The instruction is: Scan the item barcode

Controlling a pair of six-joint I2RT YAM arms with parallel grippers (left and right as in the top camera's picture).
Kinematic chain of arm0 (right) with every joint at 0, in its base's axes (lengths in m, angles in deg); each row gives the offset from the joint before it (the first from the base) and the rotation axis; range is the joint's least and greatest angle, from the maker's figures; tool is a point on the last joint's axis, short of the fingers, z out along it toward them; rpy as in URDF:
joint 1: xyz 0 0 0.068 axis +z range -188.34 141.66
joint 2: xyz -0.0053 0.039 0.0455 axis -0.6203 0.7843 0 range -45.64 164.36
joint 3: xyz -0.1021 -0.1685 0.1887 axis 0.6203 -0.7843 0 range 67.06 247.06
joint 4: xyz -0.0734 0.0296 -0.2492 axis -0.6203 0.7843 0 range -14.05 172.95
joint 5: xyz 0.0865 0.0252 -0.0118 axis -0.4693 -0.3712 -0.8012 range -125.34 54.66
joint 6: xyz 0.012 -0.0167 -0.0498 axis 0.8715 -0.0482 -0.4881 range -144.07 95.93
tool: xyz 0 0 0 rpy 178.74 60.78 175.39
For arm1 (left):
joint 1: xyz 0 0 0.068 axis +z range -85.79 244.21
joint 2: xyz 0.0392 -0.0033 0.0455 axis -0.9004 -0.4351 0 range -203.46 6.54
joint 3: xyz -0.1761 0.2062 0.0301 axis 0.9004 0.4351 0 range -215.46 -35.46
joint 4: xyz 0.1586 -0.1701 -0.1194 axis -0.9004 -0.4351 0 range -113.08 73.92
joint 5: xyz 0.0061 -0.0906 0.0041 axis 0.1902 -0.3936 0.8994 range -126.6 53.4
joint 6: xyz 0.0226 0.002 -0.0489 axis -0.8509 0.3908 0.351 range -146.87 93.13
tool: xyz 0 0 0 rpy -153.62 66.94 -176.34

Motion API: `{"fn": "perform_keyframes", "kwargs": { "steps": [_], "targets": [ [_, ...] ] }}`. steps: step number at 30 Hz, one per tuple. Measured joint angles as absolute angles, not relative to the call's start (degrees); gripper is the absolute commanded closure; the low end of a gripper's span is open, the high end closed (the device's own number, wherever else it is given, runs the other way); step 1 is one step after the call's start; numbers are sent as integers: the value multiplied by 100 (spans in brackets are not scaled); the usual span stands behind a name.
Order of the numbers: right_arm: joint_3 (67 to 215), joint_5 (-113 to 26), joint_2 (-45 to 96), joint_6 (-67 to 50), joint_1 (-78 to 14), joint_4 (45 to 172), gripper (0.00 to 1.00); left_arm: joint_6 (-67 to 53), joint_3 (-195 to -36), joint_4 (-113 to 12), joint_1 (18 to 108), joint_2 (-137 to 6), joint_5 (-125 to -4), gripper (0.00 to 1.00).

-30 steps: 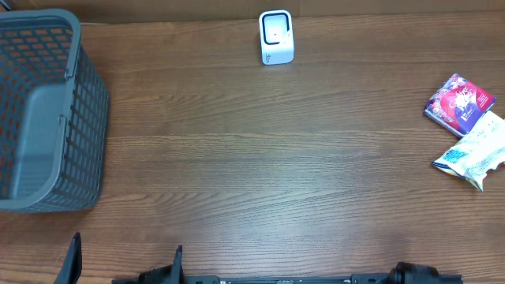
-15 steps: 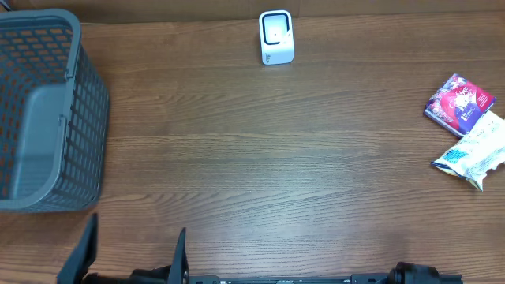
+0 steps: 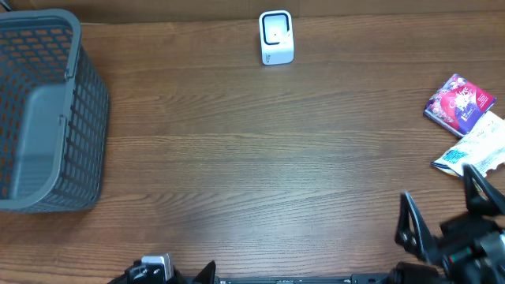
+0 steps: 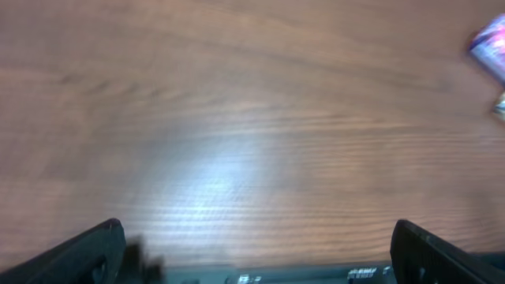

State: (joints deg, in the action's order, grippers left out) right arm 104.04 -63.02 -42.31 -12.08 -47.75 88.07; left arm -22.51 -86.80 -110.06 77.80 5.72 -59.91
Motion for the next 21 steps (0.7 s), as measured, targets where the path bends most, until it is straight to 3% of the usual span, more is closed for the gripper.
{"fn": "perform_keyframes", "kwargs": {
  "steps": [9,21],
  "targets": [
    [8316,-6199,-4209,-605,-4773,6737,0,-2249,-8682,-11279,7771,574,-5210,0],
    [7075,-5607,-4209,-242,-4773,6713,0,-2249,-8682,-11279,7771,574,-5106,0]
  ]
}}
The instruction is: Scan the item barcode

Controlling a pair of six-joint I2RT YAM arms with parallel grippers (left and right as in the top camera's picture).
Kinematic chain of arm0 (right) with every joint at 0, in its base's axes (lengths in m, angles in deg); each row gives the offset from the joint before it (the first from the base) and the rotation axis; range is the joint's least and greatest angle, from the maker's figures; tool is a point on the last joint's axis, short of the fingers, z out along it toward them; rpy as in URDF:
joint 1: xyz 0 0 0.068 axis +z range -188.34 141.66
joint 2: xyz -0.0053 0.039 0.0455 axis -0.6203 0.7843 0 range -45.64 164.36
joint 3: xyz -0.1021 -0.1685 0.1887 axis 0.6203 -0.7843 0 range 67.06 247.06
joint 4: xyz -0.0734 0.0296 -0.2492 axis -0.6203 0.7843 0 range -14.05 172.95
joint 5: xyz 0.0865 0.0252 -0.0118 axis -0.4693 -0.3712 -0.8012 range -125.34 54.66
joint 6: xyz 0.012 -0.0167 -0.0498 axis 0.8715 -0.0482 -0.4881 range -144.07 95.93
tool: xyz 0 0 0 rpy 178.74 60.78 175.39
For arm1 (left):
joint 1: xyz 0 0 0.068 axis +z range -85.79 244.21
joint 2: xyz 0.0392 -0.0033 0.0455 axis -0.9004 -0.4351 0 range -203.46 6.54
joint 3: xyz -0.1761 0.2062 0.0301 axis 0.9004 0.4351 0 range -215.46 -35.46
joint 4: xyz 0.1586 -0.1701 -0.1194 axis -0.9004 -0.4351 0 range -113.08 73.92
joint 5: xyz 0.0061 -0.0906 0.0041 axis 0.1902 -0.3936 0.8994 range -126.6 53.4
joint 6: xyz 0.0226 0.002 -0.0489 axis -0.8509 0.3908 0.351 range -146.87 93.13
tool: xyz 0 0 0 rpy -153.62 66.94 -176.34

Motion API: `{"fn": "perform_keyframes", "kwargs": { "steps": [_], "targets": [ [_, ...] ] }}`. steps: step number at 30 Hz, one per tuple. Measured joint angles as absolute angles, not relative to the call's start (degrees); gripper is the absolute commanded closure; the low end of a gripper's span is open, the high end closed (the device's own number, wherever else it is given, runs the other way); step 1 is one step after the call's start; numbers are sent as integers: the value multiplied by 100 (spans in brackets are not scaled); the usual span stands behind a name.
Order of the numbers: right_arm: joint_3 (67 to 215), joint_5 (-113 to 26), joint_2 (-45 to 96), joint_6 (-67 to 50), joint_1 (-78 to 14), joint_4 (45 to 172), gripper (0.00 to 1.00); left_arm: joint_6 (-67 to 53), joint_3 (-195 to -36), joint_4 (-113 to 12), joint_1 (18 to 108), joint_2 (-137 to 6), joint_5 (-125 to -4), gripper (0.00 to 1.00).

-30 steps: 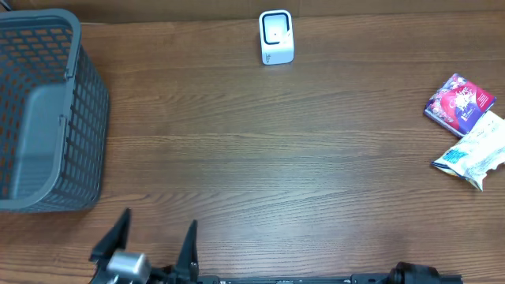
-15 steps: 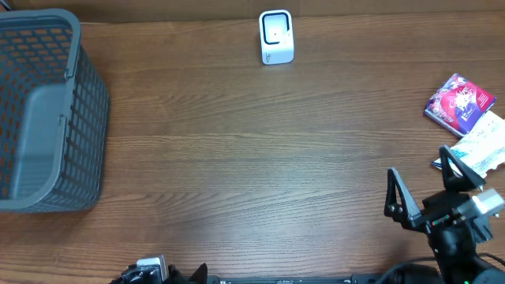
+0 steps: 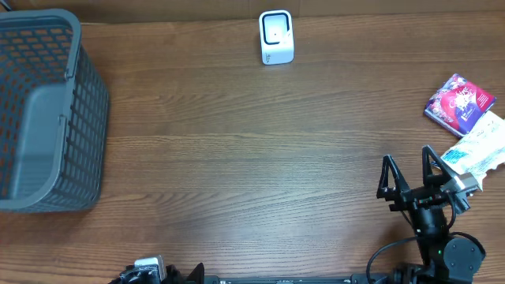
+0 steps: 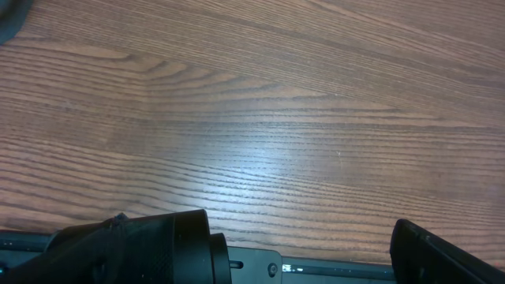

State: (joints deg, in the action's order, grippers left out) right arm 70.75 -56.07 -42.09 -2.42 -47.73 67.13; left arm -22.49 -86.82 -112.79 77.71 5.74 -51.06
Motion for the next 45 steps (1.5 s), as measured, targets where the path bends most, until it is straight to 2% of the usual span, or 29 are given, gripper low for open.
{"fn": "perform_keyframes", "kwargs": {
  "steps": [14,27,35,45],
  "targets": [
    [6812,-5546,-4200,-161,-4773,7922,0,-2249,-8682,-11279,7771,574,-5090,0],
    [6812,-5190,-4200,-161,-4749,7948,0,-2249,-8682,-11281,7771,574,-5090,0],
    [6812,-4420,-4480,-766,-3844,8055,0,-2249,-8682,-11283,7771,574,-5088,0],
    [6812,-4230,-4480,-978,-3910,8055,0,-2249,-8682,-11283,7771,574,-5088,0]
  ]
}}
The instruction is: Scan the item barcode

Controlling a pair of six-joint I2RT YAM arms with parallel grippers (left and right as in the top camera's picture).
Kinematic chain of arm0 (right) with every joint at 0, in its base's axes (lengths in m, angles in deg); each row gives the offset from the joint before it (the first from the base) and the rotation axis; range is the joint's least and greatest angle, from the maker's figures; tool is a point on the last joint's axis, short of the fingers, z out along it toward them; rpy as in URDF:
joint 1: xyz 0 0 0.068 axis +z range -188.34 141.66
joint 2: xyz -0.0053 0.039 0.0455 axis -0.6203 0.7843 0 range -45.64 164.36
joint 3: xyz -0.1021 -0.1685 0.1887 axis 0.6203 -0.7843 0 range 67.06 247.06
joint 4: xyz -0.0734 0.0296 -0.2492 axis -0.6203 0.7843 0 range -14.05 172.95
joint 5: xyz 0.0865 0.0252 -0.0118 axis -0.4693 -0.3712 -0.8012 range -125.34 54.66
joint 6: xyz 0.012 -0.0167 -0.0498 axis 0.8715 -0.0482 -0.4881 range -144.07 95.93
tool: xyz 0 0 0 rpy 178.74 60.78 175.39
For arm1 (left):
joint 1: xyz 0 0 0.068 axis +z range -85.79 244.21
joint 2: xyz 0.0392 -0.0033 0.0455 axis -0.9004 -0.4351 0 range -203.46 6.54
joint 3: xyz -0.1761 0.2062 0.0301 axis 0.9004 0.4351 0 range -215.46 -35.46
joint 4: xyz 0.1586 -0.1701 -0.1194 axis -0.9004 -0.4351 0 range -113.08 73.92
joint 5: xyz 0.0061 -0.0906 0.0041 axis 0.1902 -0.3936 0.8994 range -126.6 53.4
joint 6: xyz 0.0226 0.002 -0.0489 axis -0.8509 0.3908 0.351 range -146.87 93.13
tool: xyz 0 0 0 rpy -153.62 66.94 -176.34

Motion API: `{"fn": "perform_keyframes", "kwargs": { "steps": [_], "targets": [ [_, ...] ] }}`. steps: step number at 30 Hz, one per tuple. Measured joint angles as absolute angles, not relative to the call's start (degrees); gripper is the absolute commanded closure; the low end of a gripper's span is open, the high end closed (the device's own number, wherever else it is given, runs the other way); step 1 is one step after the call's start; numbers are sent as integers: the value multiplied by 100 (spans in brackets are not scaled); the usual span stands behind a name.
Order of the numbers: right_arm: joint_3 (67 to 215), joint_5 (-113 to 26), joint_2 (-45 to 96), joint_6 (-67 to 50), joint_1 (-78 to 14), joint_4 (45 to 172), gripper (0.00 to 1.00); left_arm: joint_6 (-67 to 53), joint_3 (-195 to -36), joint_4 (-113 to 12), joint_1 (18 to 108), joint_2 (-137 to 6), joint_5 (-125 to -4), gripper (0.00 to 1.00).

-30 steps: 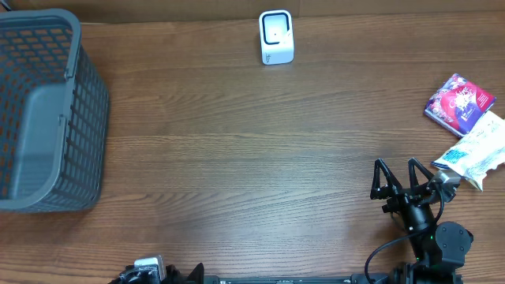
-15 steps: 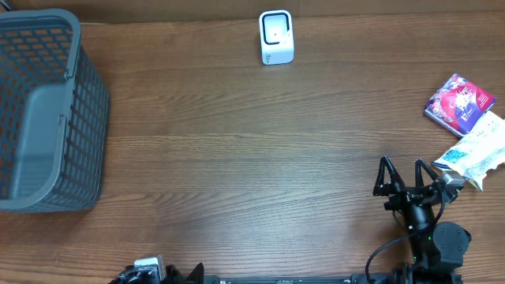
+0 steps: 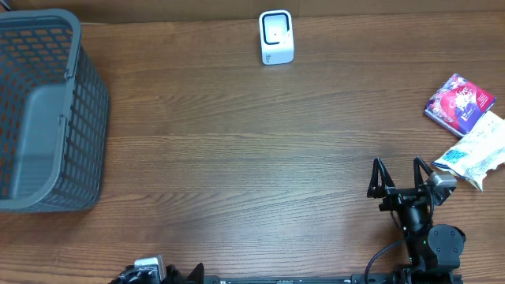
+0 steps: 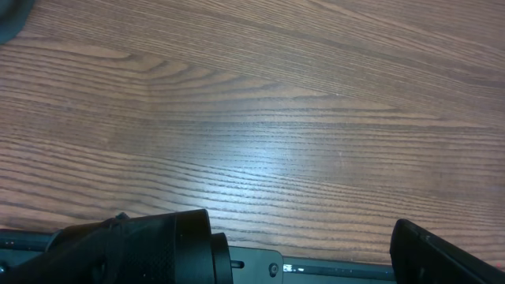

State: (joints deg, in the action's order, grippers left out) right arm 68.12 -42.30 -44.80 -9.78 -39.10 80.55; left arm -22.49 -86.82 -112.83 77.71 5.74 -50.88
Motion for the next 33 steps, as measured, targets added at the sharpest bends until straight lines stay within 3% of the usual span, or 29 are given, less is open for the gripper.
{"fn": "perform_keyframes", "kwargs": {
  "steps": [25,28,33],
  "targets": [
    [6812,-4193,-4480,-1022,-3912,8053,0,-2114,-8682,-11095,7771,574,-5112,0],
    [6812,-4193,-4480,-1022,-3910,8053,0,-1724,-8653,-10177,7707,574,-5226,0],
    [6812,-4193,-4480,-1026,-3910,8060,0,-1349,-8140,-7484,7144,581,-5245,0]
  ]
}}
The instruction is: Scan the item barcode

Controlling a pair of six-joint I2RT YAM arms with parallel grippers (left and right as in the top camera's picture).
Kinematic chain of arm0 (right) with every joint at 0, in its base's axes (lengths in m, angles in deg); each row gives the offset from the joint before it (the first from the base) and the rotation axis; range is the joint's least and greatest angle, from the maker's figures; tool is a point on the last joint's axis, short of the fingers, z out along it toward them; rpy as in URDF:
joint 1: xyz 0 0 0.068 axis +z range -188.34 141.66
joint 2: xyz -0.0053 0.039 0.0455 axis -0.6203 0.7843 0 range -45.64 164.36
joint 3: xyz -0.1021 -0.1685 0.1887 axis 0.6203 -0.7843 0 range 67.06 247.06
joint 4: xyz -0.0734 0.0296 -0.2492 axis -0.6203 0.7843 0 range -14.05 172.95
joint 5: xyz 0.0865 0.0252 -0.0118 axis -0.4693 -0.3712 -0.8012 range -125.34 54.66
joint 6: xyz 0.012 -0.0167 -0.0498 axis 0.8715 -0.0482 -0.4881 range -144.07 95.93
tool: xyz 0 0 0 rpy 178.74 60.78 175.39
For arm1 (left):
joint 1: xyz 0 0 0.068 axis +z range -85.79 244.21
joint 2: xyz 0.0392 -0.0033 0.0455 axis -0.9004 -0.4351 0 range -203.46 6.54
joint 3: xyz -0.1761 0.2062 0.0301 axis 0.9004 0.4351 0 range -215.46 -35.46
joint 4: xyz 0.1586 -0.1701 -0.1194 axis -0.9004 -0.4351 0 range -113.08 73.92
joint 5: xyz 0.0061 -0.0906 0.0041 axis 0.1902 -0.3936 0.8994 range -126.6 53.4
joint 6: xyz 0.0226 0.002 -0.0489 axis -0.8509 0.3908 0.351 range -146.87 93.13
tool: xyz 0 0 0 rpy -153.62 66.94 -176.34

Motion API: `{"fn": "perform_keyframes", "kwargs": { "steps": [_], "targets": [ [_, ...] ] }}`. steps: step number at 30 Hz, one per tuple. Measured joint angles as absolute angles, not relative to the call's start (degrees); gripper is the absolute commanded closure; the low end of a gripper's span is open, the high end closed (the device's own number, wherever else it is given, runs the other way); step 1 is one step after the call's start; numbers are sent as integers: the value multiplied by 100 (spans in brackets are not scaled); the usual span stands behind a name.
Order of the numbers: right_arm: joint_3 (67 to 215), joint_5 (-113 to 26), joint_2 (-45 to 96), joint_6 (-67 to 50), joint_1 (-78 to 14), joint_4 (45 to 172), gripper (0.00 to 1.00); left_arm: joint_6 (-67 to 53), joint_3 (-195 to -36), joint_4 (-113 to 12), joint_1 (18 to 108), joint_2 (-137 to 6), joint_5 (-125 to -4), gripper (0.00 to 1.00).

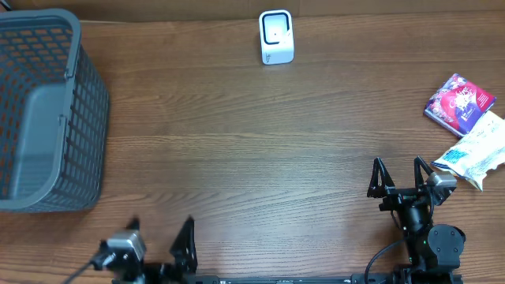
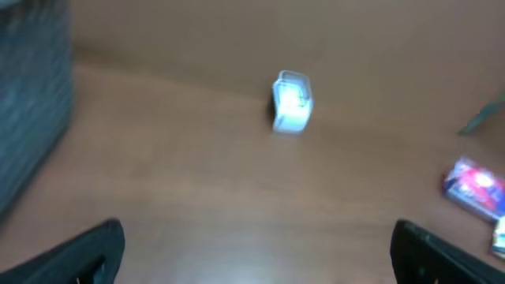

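The white barcode scanner [image 1: 276,37] stands at the table's far middle, blurred in the left wrist view as scanner [image 2: 292,101]. A purple box [image 1: 459,102] and a white-and-teal packet [image 1: 477,150] lie at the right edge; the box [image 2: 477,188] also shows in the wrist view. My right gripper [image 1: 398,180] stands open just left of the packet, holding nothing. At the front left my left gripper [image 1: 160,230] is open and empty, its dark fingers [image 2: 79,252] wide apart at the bottom corners of the wrist view.
A grey mesh basket [image 1: 47,110] fills the table's left side, and its wall [image 2: 31,102] shows at the left of the wrist view. The brown wooden table [image 1: 237,158] stretches between basket, scanner and items.
My left arm has come up from the front edge, so its open gripper now shows at the front left and its camera looks across the table at the scanner. The right arm has not moved.
My right gripper was open at the front right corner below the packet, with the left arm low at the front edge. The right gripper then stood open just left of the packet and shifted slightly left. Now the left gripper has risen at the front left.
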State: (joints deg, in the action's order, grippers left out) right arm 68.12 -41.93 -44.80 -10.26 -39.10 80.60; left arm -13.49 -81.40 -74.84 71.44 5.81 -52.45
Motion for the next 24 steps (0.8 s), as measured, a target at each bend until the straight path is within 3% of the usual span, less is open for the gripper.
{"fn": "perform_keyframes", "kwargs": {
  "steps": [12,24],
  "targets": [
    [6812,-4193,-4491,-1039,-3910,8058,0,-2776,-5095,-3428,5784,579,-4719,0],
    [6812,-4191,-4491,-1039,-3912,8060,0,-3945,-4017,-2781,5550,579,-4476,0]
  ]
}}
